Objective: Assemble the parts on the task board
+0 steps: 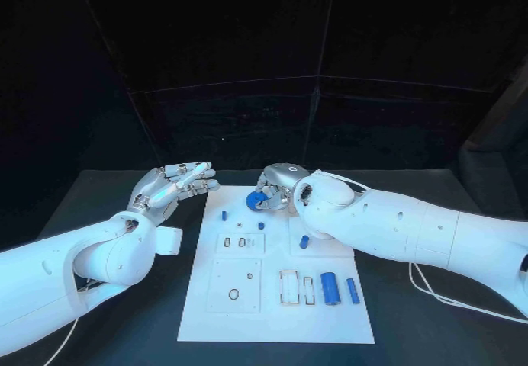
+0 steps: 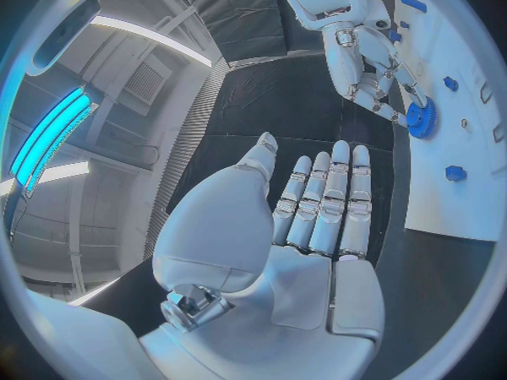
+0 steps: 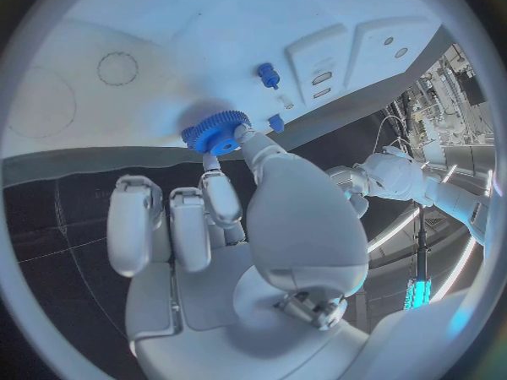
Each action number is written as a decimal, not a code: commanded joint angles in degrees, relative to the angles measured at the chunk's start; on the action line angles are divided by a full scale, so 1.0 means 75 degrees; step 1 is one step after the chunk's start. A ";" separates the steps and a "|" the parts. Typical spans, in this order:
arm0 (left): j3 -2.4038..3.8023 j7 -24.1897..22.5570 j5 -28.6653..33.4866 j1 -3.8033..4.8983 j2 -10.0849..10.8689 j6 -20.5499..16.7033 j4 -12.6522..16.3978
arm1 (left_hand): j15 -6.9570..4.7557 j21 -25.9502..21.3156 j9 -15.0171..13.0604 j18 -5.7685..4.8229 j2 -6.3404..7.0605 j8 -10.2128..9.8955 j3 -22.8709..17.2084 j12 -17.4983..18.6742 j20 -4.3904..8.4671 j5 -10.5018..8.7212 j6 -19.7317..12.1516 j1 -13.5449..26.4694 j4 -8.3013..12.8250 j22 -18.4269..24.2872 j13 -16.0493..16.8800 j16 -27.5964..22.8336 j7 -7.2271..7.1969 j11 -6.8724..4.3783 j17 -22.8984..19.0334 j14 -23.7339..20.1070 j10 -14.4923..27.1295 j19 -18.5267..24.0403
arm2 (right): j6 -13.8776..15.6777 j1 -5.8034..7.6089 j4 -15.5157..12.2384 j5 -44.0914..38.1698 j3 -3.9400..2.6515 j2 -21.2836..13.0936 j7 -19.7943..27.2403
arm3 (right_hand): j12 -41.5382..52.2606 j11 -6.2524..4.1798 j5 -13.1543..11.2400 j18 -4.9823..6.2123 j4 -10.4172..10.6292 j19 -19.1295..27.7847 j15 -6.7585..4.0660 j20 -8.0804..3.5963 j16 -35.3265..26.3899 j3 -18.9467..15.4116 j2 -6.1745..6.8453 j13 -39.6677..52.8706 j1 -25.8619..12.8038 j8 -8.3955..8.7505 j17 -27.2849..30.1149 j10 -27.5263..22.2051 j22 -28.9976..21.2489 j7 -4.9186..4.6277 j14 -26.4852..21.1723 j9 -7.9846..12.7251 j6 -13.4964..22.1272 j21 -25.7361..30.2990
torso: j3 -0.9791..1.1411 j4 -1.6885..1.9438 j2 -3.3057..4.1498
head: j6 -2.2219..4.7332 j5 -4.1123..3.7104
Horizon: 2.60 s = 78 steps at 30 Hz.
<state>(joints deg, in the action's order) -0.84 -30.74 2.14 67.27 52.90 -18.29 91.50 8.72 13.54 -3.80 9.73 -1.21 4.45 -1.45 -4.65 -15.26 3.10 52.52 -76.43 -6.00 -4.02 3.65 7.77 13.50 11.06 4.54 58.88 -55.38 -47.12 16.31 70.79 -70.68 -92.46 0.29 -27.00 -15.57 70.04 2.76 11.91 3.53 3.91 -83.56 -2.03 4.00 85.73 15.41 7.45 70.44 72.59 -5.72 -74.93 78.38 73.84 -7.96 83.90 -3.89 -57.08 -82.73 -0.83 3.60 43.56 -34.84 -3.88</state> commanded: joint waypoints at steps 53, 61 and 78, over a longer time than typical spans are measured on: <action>0.0006 0.0112 -0.0041 0.0015 0.0047 0.0372 -0.0027 | -0.0112 -0.0005 -0.0016 0.0127 -0.0129 0.0029 0.0058 -0.0038 0.0096 -0.0030 0.0278 0.0008 0.0197 -0.0003 0.0017 -0.0002 -0.0076 -0.0119 0.0026 0.0437 -0.0414 -0.0372 | 0.0360 -0.0184 -0.0996 0.3312 0.0044 -0.3130 0.2688 | 0.0310 0.0133 0.0333 -0.0076 0.0424 -0.0039 0.0177 0.0167 0.0066 -0.1643 -0.0195 0.0387 0.0876 0.0239 -0.0671 0.0059 0.0176 -0.0125 0.0541 0.0007 0.0424 -0.0120 | 0.0098 -0.0263 -0.0031 | 0.0065 -0.0057; 0.0004 0.0139 -0.0041 0.0011 -0.0018 0.0429 -0.0106 | -0.0132 0.0005 -0.0016 0.0126 -0.0146 0.0036 0.0064 -0.0050 0.0116 -0.0029 0.0327 0.0010 0.0214 -0.0004 0.0018 0.0003 -0.0093 -0.0139 0.0031 0.0494 -0.0486 -0.0428 | 0.0254 -0.0474 -0.0724 0.3327 0.0044 -0.3100 0.2822 | 0.0302 0.0135 0.0349 -0.0074 0.0409 -0.0035 0.0178 0.0168 0.0067 -0.1644 -0.0204 0.0380 0.0894 0.0242 -0.0675 0.0051 0.0168 -0.0128 0.0541 0.0008 0.0432 -0.0117 | 0.0138 -0.0265 -0.0028 | 0.0030 -0.0069; -0.0014 0.0153 -0.0042 0.0006 -0.0092 0.0442 -0.0265 | -0.0135 0.0004 -0.0015 0.0125 -0.0151 0.0037 0.0065 -0.0050 0.0121 -0.0030 0.0337 0.0008 0.0220 -0.0003 0.0018 0.0000 -0.0095 -0.0142 0.0030 0.0500 -0.0501 -0.0438 | 0.0445 -0.0635 -0.0462 0.3330 0.0043 -0.3054 0.2927 | 0.0315 0.0140 0.0371 -0.0076 0.0406 -0.0040 0.0182 0.0171 0.0075 -0.1646 -0.0244 0.0393 0.0897 0.0247 -0.0698 0.0058 0.0182 -0.0134 0.0546 0.0009 0.0448 -0.0123 | 0.0117 -0.0265 -0.0038 | -0.0018 -0.0103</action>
<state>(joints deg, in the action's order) -0.98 -29.42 2.11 67.26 52.28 -15.82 89.53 7.59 13.55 -3.86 9.72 -1.74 4.45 -1.06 -4.89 -14.24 3.11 54.57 -76.36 -4.65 -4.00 3.71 7.54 12.88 9.93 4.69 62.26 -58.77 -50.00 19.09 65.96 -74.17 -67.81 0.63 -49.98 5.50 72.11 3.69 14.41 3.54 7.24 -83.76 -0.92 5.02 85.98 2.97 5.69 73.32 79.05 -4.07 -74.94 78.72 74.93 -8.85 83.84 -3.90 -54.05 -83.40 0.08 1.51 43.31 -34.88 -4.61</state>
